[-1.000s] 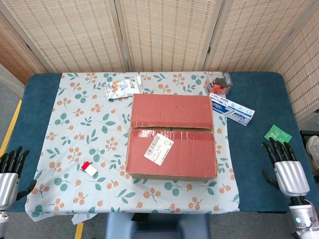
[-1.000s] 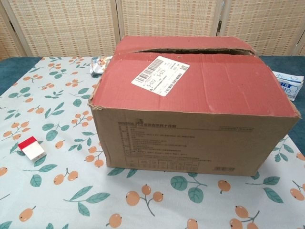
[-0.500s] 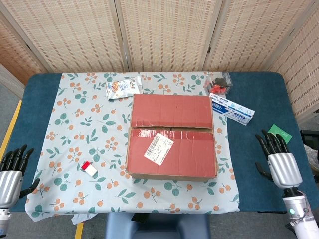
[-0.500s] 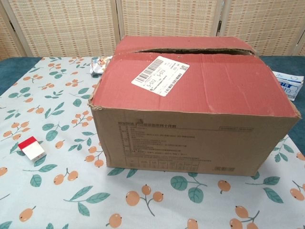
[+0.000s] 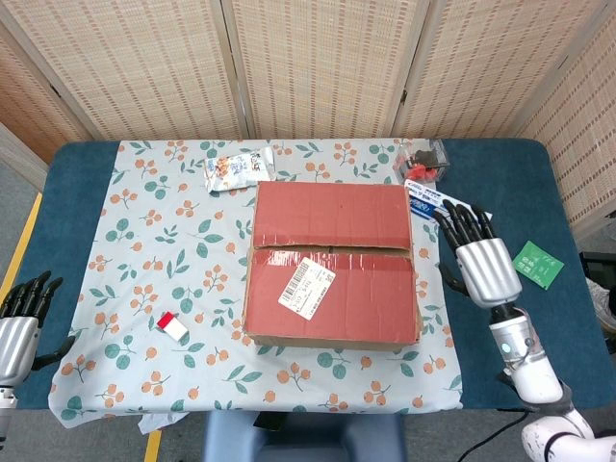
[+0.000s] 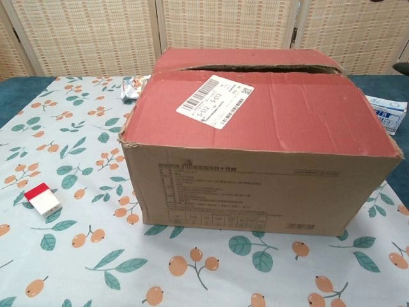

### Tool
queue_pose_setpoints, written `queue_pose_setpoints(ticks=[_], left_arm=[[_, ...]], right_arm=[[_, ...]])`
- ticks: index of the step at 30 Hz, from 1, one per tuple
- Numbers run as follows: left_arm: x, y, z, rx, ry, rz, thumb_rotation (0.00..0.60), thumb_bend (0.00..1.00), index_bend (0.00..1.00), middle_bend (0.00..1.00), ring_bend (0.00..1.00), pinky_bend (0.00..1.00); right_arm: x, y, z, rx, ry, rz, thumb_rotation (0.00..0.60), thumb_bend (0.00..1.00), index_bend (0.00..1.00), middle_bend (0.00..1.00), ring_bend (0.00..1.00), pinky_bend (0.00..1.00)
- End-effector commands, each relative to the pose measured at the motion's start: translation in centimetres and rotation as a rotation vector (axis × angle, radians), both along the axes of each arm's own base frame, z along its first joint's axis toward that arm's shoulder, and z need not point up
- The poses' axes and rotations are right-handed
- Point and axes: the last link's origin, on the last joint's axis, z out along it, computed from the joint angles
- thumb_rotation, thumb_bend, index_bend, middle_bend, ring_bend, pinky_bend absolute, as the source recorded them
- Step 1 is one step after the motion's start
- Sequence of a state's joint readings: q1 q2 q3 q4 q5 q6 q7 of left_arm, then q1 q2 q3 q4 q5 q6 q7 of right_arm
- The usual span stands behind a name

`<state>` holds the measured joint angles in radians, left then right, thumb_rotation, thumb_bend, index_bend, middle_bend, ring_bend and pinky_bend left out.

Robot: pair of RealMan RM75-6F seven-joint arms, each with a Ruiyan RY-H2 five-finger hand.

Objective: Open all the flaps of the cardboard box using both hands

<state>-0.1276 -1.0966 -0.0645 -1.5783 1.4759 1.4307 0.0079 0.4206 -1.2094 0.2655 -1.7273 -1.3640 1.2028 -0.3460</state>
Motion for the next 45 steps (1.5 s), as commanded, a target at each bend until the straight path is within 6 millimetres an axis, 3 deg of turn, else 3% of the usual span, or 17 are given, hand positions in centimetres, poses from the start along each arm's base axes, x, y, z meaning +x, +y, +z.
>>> queue_pose_setpoints(ticks=[1, 10, 18, 25, 34, 45], left_arm=[[-0.3, 0.3, 0.2, -0.006, -0.011, 0.01, 0.6, 0.32, 0.0, 0.03, 0.06, 0.09], [-1.1, 0.7, 1.2, 0.005, -0.057, 0.033, 0.6, 0.32, 0.0, 0.03, 0.06, 0.07], [-1.4, 0.8, 1.3, 0.002, -0.052, 0.044, 0.6, 0.32, 0.0, 0.03, 0.06, 0.08], [-1.9, 1.1, 1.2, 0.0, -0.06, 0.07, 0.6, 0.32, 0.0, 0.03, 0.06, 0.08], [-3.1, 2.0, 1.1, -0.011, -0.081, 0.123, 0.6, 0.32, 0.0, 0.03, 0.05, 0.07], [-4.9, 3.1, 1.8, -0.011, -0.149, 0.191, 0.6, 0.32, 0.0, 0.03, 0.05, 0.07]], right_arm=[[1.8, -1.9, -1.6, 0.034, -0.012, 0.007, 0.6, 0.43, 0.0, 0.0, 0.0, 0.0], [3.2, -4.3, -4.3, 0.073, 0.007, 0.008, 0.6, 0.43, 0.0, 0.0, 0.0, 0.0], [4.3, -6.5, -4.5, 0.058, 0.0, 0.008, 0.6, 0.43, 0.0, 0.0, 0.0, 0.0], [5.9, -8.8, -2.7, 0.023, -0.06, 0.027, 0.6, 0.43, 0.0, 0.0, 0.0, 0.0], [9.6, -14.3, 1.2, -0.058, -0.141, 0.046, 0.6, 0.43, 0.0, 0.0, 0.0, 0.0], [9.2, -22.4, 2.2, -0.101, -0.051, -0.092, 0.6, 0.43, 0.0, 0.0, 0.0, 0.0]])
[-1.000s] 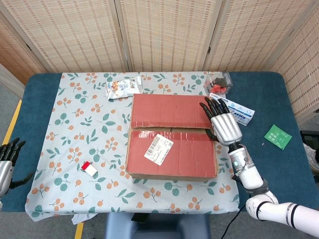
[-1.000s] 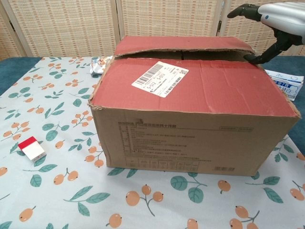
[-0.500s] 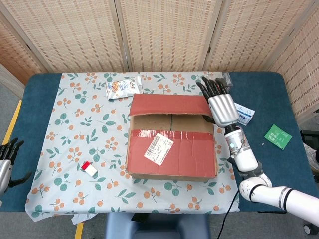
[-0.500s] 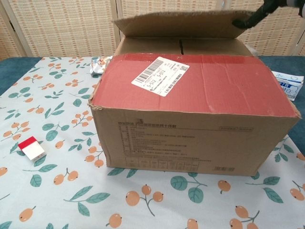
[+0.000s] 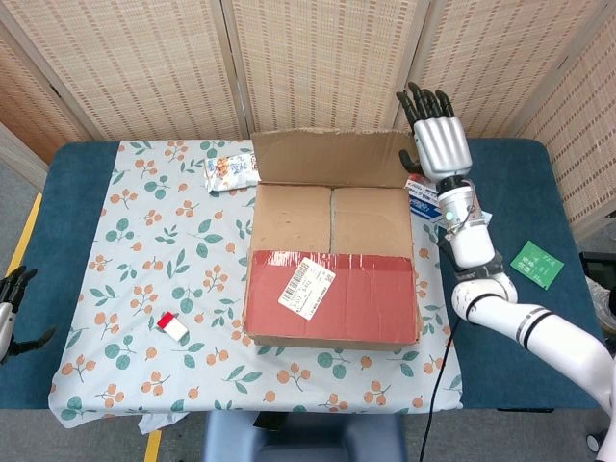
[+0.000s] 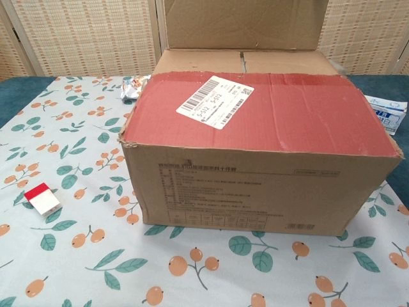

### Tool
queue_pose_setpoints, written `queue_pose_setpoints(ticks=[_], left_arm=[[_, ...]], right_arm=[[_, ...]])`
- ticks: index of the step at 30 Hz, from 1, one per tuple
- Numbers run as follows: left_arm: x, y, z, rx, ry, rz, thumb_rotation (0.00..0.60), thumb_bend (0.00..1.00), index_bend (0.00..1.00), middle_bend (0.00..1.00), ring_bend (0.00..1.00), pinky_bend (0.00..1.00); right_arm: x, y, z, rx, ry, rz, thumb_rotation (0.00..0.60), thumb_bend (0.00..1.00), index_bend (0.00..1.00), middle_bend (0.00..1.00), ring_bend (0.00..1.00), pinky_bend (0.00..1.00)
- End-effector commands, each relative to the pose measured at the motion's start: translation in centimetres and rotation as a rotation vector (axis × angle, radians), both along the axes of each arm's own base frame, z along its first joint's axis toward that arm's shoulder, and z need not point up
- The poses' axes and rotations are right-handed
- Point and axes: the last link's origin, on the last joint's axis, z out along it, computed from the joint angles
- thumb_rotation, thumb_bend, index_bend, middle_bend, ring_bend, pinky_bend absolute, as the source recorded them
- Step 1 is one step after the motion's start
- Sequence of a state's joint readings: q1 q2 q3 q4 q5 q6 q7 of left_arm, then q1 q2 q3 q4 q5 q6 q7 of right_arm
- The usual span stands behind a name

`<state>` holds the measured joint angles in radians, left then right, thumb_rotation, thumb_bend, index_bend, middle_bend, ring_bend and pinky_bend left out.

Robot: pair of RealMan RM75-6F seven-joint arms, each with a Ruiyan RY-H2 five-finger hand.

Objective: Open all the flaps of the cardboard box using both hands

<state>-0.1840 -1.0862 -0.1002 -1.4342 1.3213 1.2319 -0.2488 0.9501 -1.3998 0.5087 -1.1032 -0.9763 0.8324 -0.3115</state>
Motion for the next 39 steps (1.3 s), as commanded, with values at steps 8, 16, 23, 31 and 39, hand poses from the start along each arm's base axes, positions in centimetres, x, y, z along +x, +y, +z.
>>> queue_pose_setpoints(ticks=[8, 16, 23, 31, 39], left_arm=[[-1.1, 0.9, 0.4, 0.004, -0.002, 0.05, 0.6, 0.32, 0.0, 0.03, 0.04, 0.06], [-0.9, 0.7, 0.2, -0.024, -0.028, 0.039, 0.6, 0.32, 0.0, 0.03, 0.04, 0.05], [-0.5, 0.6, 0.1, -0.017, -0.012, 0.022, 0.6, 0.32, 0.0, 0.03, 0.04, 0.06], [0.5, 0.1, 0.2, -0.008, -0.008, -0.005, 0.6, 0.32, 0.0, 0.03, 0.04, 0.05], [0.8, -0.2, 0.2, -0.007, -0.011, -0.009, 0.6, 0.32, 0.0, 0.03, 0.04, 0.05]], right_arm=[[-0.3, -1.4, -1.0, 0.16, -0.113, -0.015, 0.6, 0.42, 0.0, 0.0, 0.0, 0.0], [-1.0, 6.7, 1.2, 0.388, -0.344, 0.018, 0.6, 0.43, 0.0, 0.0, 0.0, 0.0], [-1.6, 12.3, 2.1, 0.554, -0.654, -0.056, 0.6, 0.43, 0.09, 0.01, 0.07, 0.09], [-2.6, 13.2, 1.7, 0.663, -0.865, -0.134, 0.6, 0.42, 0.16, 0.1, 0.2, 0.31], [-3.3, 11.9, -0.8, 0.762, -0.901, -0.219, 0.6, 0.43, 0.23, 0.15, 0.26, 0.43]])
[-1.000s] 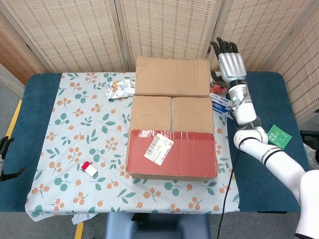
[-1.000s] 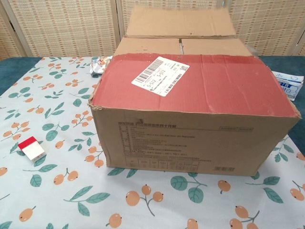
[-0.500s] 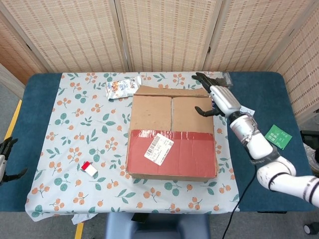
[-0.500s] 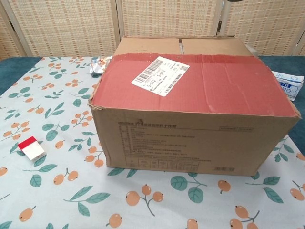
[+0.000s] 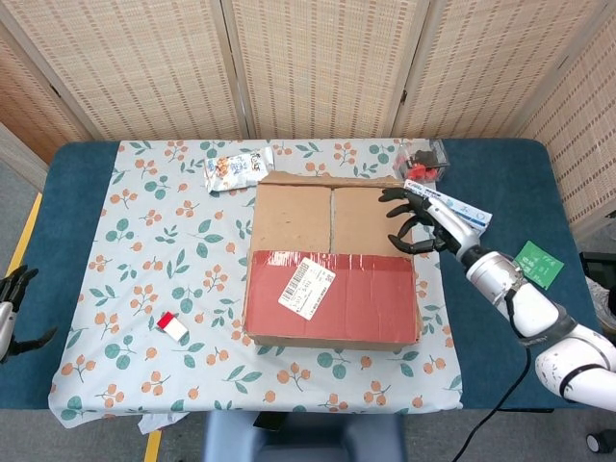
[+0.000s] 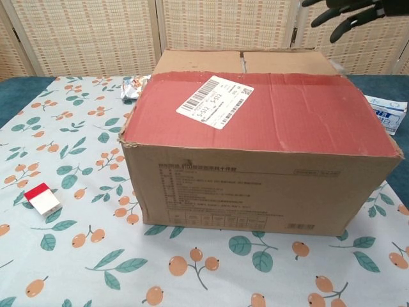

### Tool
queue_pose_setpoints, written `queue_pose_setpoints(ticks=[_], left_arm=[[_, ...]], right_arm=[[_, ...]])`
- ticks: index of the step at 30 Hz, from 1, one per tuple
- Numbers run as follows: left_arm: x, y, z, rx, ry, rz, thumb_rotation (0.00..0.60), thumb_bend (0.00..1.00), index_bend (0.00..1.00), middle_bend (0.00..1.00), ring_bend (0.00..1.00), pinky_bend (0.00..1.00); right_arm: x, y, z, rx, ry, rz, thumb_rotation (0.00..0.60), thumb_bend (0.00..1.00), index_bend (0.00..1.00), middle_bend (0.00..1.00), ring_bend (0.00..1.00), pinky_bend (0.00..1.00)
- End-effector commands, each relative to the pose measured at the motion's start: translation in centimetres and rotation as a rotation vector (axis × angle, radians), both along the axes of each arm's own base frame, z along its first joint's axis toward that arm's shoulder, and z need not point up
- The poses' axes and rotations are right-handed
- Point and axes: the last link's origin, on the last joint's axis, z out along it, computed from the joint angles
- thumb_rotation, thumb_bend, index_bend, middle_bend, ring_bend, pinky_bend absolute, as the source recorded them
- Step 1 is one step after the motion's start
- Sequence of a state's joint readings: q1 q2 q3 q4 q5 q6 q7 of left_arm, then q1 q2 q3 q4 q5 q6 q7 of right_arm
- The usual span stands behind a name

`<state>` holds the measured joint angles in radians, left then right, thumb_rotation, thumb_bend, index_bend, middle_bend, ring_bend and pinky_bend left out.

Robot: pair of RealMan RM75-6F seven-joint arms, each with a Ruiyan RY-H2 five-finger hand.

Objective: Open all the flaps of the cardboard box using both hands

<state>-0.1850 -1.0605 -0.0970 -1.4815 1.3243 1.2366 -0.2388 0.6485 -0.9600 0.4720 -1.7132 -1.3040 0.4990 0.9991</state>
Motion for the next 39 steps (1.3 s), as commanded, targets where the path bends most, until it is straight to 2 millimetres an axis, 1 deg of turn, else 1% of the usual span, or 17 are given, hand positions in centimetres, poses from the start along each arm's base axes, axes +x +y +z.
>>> queue_pose_setpoints(ticks=[1, 8, 13, 17, 20, 26, 30, 39], left_arm=[[0.0, -0.1, 0.1, 0.003, -0.004, 0.0, 0.6, 0.32, 0.0, 0.03, 0.04, 0.05], [-0.2, -0.3, 0.4, 0.014, -0.02, 0.01, 0.6, 0.32, 0.0, 0.02, 0.04, 0.04], [-0.4, -0.4, 0.4, 0.013, -0.022, 0.015, 0.6, 0.32, 0.0, 0.02, 0.04, 0.04], [-0.5, -0.4, 0.4, 0.01, -0.026, 0.021, 0.6, 0.32, 0.0, 0.02, 0.04, 0.04], [-0.5, -0.3, 0.4, 0.008, -0.028, 0.021, 0.6, 0.32, 0.0, 0.02, 0.04, 0.04], [-0.6, -0.2, 0.3, 0.004, -0.014, 0.023, 0.6, 0.32, 0.0, 0.02, 0.04, 0.04], [-0.7, -0.3, 0.4, 0.014, -0.004, 0.03, 0.6, 0.32, 0.0, 0.02, 0.04, 0.04], [0.2, -0.7, 0.4, 0.026, 0.011, -0.005, 0.6, 0.32, 0.0, 0.02, 0.03, 0.03]], right_arm=[[-0.3, -0.6, -1.5, 0.048, 0.018, 0.003, 0.6, 0.43, 0.23, 0.15, 0.26, 0.43], [-0.6, -1.3, -2.9, 0.07, 0.012, 0.013, 0.6, 0.43, 0.23, 0.15, 0.27, 0.42], [-1.2, -1.2, -3.9, 0.104, 0.026, 0.01, 0.6, 0.43, 0.23, 0.15, 0.26, 0.42], [-1.5, -1.1, -4.7, 0.129, 0.039, 0.016, 0.6, 0.43, 0.22, 0.13, 0.24, 0.42], [-1.3, -0.9, -5.1, 0.145, 0.012, 0.019, 0.6, 0.43, 0.22, 0.11, 0.24, 0.42], [-1.2, -0.3, -4.4, 0.132, -0.044, 0.041, 0.6, 0.43, 0.22, 0.09, 0.24, 0.42], [-0.9, 0.6, -3.8, 0.136, -0.057, 0.063, 0.6, 0.43, 0.22, 0.09, 0.24, 0.42], [0.5, 4.2, -2.1, 0.145, -0.071, 0.146, 0.6, 0.42, 0.22, 0.07, 0.22, 0.42]])
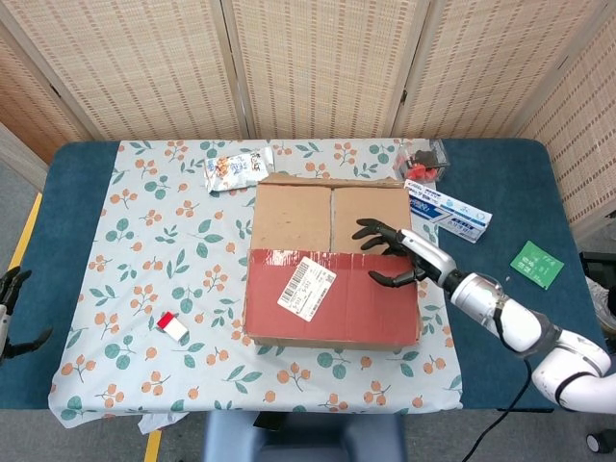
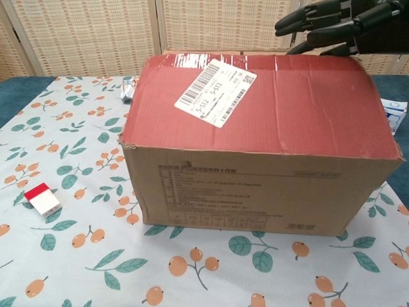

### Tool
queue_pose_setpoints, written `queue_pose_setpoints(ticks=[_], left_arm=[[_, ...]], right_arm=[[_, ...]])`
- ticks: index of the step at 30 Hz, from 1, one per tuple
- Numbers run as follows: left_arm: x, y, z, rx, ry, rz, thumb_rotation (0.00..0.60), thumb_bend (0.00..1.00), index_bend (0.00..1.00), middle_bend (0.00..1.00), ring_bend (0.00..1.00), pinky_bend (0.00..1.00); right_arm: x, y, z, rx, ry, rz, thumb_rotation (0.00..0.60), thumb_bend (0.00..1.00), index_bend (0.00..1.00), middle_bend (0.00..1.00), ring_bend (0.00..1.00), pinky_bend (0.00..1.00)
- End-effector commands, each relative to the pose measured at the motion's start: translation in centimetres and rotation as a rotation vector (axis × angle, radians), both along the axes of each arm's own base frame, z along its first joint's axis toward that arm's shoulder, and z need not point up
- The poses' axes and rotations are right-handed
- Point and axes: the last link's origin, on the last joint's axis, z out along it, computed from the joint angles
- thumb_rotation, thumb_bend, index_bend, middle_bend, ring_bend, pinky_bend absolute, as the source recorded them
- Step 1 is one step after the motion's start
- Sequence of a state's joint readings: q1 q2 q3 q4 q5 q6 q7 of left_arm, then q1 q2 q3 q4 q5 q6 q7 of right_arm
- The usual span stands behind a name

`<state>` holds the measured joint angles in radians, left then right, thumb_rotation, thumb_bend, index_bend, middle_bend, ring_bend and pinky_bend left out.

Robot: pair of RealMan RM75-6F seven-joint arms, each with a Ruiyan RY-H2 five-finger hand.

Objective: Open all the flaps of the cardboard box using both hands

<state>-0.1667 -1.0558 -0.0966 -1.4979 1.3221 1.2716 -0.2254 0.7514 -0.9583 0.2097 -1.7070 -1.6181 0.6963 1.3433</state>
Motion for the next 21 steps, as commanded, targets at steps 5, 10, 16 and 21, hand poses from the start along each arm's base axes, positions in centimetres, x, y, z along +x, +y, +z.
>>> queue_pose_setpoints(ticks=[5, 10, 16, 21], left_arm=[[0.6, -0.3, 0.0, 0.007, 0.021, -0.027, 0.6, 0.32, 0.0, 0.02, 0.03, 0.03], [1.0, -0.6, -0.1, 0.009, 0.037, -0.042, 0.6, 0.32, 0.0, 0.02, 0.03, 0.03], [1.6, -0.8, -0.3, 0.012, 0.059, -0.064, 0.6, 0.32, 0.0, 0.02, 0.03, 0.03], [2.0, -1.0, -0.4, 0.011, 0.072, -0.077, 0.6, 0.32, 0.0, 0.02, 0.03, 0.03]], right_arm=[[1.2, 4.5, 2.7, -0.053, -0.015, 0.098, 0.6, 0.42, 0.22, 0.06, 0.22, 0.42], [2.1, 8.6, 4.7, -0.116, -0.028, 0.152, 0.6, 0.42, 0.22, 0.06, 0.22, 0.42], [2.5, 13.9, 6.1, -0.153, 0.003, 0.221, 0.6, 0.42, 0.21, 0.07, 0.21, 0.42], [1.7, 17.7, 6.4, -0.175, 0.061, 0.257, 0.6, 0.43, 0.19, 0.06, 0.21, 0.42]])
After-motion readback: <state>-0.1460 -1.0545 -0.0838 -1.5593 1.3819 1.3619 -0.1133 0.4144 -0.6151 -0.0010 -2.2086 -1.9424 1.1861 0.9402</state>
